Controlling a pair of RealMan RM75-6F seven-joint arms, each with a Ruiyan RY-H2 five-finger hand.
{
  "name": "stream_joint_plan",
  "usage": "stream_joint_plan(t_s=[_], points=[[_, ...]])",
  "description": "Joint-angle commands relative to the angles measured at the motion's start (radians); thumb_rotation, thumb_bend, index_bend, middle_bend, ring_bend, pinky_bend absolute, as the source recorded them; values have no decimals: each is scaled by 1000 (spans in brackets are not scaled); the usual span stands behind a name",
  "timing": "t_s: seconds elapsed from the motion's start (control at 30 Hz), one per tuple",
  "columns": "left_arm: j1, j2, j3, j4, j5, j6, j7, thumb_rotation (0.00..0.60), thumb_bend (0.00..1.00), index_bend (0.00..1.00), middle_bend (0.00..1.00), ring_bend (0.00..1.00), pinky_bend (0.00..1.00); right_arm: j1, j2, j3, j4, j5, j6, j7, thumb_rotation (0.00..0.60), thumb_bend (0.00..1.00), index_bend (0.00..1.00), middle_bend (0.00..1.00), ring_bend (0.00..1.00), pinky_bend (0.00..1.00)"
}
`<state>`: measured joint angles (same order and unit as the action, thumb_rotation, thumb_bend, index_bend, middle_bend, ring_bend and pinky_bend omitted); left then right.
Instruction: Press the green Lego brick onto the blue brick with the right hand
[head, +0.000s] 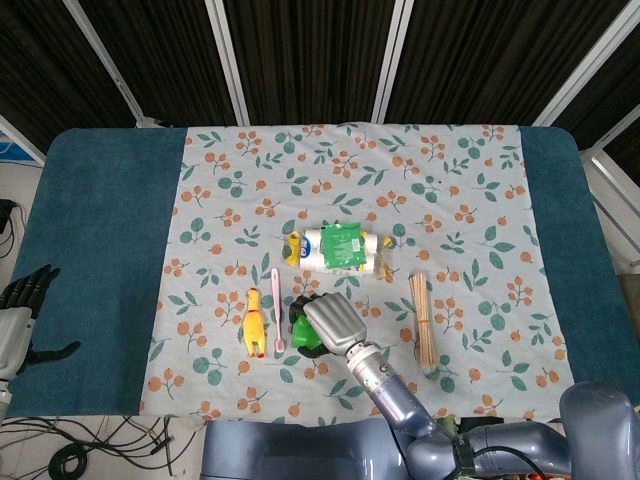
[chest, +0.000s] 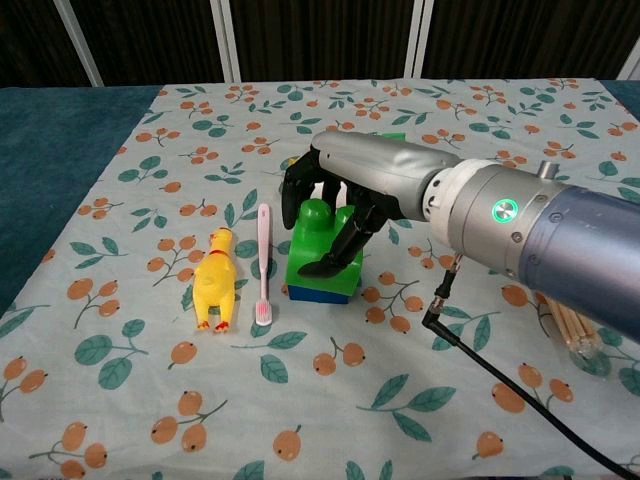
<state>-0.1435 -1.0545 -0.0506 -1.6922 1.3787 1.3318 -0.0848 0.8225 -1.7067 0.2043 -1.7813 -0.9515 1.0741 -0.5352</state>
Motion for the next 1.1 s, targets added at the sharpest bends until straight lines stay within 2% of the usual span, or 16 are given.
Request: stream_joint_plan(t_s=[0.03,1.1], points=[[0,1,0,-1,0,-1,-1,600,0,0,0,0,0,4,-4,-1,12,-4,-6,5,600,440,606,529,486,539],[-1,2,-1,-2,-4,-5,-8,600,0,0,0,0,0,-7,-42,-29,79,-13,-13,25,600,440,611,530,491,539]])
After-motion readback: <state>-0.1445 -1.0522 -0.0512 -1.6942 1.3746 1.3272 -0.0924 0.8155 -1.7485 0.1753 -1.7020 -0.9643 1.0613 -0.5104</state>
